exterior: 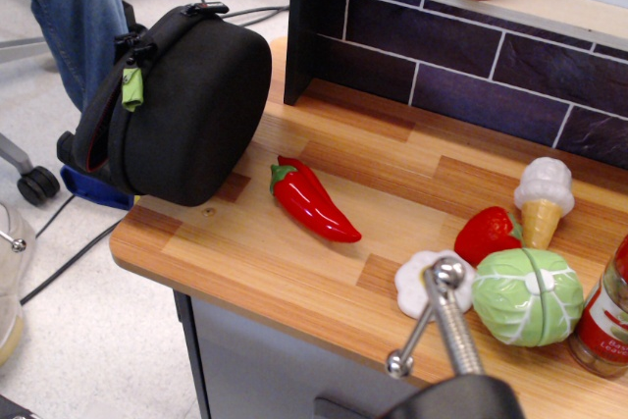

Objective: Zip zipper bag

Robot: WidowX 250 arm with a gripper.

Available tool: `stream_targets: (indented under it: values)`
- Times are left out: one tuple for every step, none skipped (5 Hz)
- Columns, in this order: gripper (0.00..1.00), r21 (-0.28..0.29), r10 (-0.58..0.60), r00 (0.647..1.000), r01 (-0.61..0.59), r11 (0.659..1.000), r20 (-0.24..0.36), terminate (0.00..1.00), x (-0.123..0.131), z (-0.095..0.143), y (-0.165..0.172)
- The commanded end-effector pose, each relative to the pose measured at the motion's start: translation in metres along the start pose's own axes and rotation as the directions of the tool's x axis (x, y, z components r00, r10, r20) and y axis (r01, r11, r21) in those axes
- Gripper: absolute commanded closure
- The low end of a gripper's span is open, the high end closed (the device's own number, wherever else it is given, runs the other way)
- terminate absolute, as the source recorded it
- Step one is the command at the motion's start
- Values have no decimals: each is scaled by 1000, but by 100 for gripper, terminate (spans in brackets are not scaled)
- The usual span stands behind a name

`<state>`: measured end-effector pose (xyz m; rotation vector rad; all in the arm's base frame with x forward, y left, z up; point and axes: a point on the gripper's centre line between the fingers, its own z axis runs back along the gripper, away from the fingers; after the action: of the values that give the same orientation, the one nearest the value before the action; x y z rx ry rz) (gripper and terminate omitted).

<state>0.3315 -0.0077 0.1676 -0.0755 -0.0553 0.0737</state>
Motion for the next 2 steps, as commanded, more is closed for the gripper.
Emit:
stream_targets:
  values:
    - [0, 0, 0, 1000, 0, 1000, 0, 0, 0, 0, 0]
    - [0, -1, -11, 1000, 11, 1000, -15, 0, -23, 11, 32]
